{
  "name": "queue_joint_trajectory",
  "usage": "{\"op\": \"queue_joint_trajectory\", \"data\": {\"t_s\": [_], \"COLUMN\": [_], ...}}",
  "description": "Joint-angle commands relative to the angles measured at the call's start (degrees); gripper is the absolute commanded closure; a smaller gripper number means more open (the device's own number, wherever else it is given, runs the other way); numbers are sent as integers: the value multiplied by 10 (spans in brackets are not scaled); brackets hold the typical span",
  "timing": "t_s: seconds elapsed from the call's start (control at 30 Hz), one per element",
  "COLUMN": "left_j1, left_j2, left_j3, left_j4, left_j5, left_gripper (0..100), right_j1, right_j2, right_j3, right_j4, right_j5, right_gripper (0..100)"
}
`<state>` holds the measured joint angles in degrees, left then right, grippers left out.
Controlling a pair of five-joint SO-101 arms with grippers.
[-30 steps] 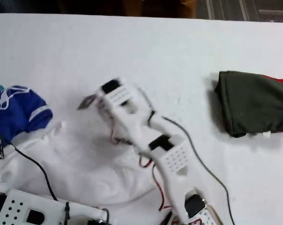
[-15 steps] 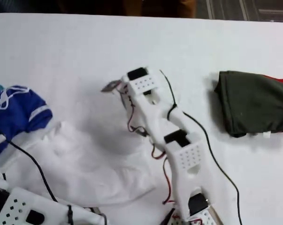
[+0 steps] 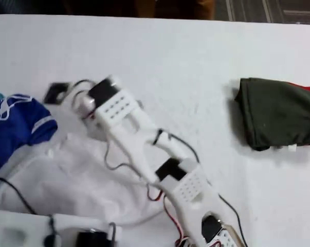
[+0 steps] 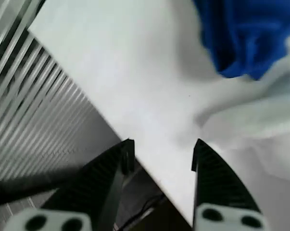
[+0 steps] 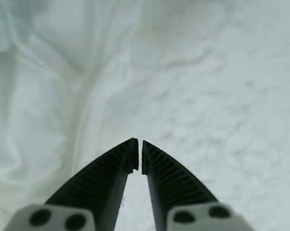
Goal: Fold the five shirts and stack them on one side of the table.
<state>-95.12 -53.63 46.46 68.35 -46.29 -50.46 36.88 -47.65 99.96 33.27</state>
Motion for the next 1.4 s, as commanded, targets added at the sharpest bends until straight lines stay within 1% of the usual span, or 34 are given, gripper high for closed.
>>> {"op": "queue_joint_trajectory", "data": {"t_s": [0.0, 0.17, 0.3, 0.47, 0.5, 0.67, 0.77, 0.87, 0.97, 1.13, 1.37], "left_j1": [-44, -73, -79, -51, -44, -4, 24, 43, 56, 74, 105], "left_j2": [145, 328, 438, 558, 580, 676, 713, 729, 731, 730, 731], "left_j3": [-103, -243, -338, -422, -438, -516, -560, -600, -625, -630, -629], "left_j4": [-4, 12, 51, 108, 124, 193, 243, 276, 283, 283, 312], "left_j5": [6, 10, 36, 32, 20, 4, -25, -43, -44, -44, -45], "left_gripper": [797, 797, 797, 797, 797, 797, 797, 797, 797, 797, 797], "right_j1": [-25, -58, -84, -96, -97, -94, -70, -26, 15, 82, 217], "right_j2": [32, 119, 197, 247, 250, 254, 248, 233, 210, 196, 190], "right_j3": [-73, -160, -200, -222, -220, -170, -128, -113, -75, 1, 46], "right_j4": [-7, -7, -3, 15, 15, 15, 15, 16, 16, 15, 16], "right_j5": [-25, -36, -36, -37, -37, -37, -37, -39, -40, -40, -40], "right_gripper": [978, 978, 978, 978, 978, 978, 978, 978, 978, 978, 978]}}
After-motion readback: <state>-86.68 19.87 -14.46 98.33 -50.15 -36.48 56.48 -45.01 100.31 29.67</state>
